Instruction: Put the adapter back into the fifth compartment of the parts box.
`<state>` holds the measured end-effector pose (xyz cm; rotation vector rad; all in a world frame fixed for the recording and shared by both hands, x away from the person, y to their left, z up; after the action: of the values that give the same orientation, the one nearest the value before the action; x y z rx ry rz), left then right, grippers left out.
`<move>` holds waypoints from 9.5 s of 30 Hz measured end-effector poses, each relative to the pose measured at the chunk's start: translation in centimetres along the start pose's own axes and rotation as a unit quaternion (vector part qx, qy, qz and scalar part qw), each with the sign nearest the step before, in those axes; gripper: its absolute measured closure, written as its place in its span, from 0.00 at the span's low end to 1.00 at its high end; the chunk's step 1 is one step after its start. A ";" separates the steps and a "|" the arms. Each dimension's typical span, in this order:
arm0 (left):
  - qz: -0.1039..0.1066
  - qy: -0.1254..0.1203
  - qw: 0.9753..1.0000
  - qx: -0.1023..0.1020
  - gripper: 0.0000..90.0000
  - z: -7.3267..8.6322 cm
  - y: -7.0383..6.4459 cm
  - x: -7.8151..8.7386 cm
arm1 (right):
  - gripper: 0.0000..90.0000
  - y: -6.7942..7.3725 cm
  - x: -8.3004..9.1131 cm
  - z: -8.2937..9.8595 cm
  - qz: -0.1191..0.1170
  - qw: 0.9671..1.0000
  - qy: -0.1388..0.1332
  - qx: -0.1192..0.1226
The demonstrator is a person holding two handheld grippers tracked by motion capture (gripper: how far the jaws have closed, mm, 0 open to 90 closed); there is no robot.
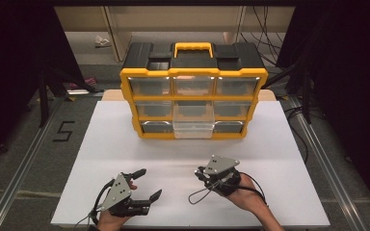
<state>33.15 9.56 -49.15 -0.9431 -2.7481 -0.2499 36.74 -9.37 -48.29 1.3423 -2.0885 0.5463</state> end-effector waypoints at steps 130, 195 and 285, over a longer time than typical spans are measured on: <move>-0.003 -0.003 1.000 -0.002 0.22 0.0 0.0 0.0 | 0.81 -10.0 5.2 -12.8 0.119 0.985 -0.116 -0.036; -0.006 0.001 1.000 -0.019 0.22 0.1 -0.3 -0.1 | 0.38 -2.7 5.0 -9.5 0.043 0.983 -0.174 -0.043; -0.003 -0.006 1.000 -0.012 0.22 -0.1 -0.4 0.3 | 0.34 0.7 6.1 -2.1 0.017 0.971 -0.232 -0.057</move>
<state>32.71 9.35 -49.01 -0.9452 -2.7654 -0.2795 34.66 -11.88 -42.65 1.4743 -2.4723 0.1241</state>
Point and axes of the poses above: each handheld gripper's, and its own axes: x roughly backward along the jaws, z roughly out of its underside, y roughly to its left, the point moved 9 cm from there along -x, roughly forward along the jaws, and after that the axes turned 12 degrees about -z, right-handed, at the moved point
